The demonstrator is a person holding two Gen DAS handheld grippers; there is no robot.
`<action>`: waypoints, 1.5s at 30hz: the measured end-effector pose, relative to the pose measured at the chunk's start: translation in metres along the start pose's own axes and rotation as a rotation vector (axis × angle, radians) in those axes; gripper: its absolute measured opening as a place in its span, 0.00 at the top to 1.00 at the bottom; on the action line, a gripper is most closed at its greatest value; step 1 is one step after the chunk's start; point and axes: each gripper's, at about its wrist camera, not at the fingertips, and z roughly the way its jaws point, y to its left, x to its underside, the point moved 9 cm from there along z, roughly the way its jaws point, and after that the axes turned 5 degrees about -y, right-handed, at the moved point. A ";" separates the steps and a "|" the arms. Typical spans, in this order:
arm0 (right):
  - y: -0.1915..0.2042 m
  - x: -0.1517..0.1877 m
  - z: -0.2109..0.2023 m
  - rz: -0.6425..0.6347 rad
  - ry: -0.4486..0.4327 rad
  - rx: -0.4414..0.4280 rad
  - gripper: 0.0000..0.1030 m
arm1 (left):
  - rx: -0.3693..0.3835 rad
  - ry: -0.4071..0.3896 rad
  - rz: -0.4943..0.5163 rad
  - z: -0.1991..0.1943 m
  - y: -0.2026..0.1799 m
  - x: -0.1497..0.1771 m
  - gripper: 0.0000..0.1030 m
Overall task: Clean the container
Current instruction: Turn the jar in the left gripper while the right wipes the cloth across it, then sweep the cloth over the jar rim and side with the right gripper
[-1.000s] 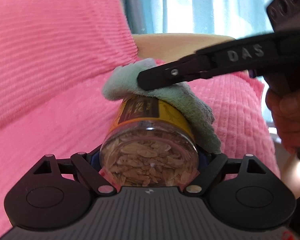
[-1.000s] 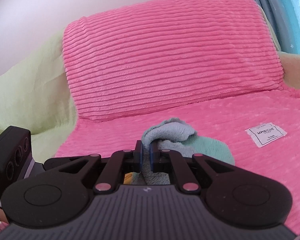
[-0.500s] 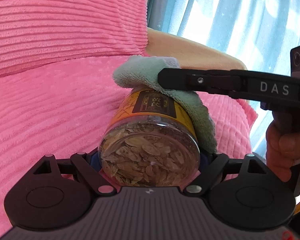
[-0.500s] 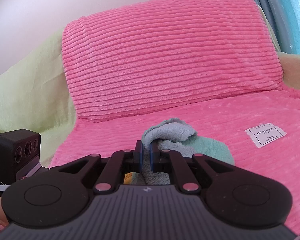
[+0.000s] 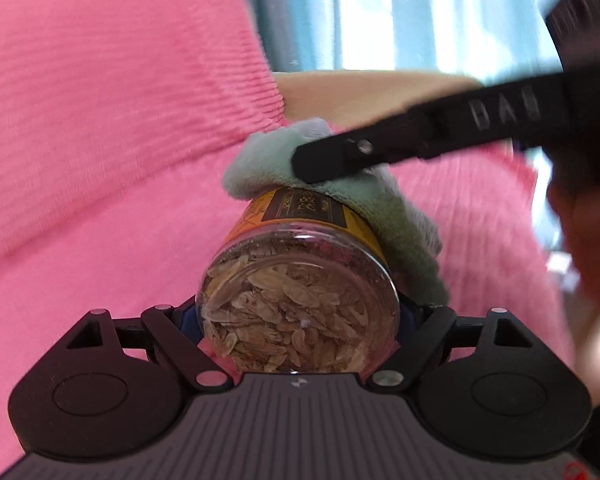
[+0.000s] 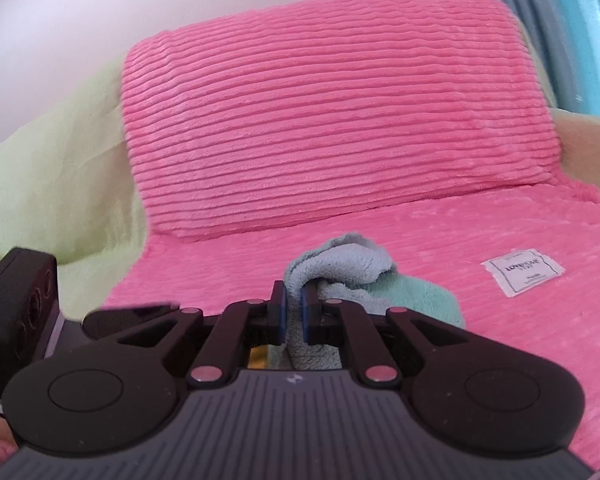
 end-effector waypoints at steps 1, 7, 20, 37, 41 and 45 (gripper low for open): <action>0.005 0.001 -0.001 -0.007 0.005 -0.032 0.94 | -0.002 0.001 0.023 0.000 0.000 0.001 0.17; 0.041 0.008 0.000 -0.049 0.034 -0.198 0.94 | -0.016 0.011 0.090 0.004 0.003 0.001 0.17; 0.001 0.000 0.010 -0.017 -0.019 -0.012 0.96 | 0.006 0.020 0.036 0.013 0.024 -0.004 0.17; -0.009 -0.003 0.014 0.006 -0.019 0.021 0.96 | 0.184 -0.005 -0.425 0.001 0.056 0.002 0.16; -0.010 -0.003 0.014 0.006 -0.017 0.022 0.96 | 0.157 -0.017 -0.353 -0.016 0.040 0.006 0.17; -0.006 -0.002 0.012 -0.006 -0.013 0.014 0.94 | 0.092 -0.019 -0.174 -0.015 0.028 0.001 0.17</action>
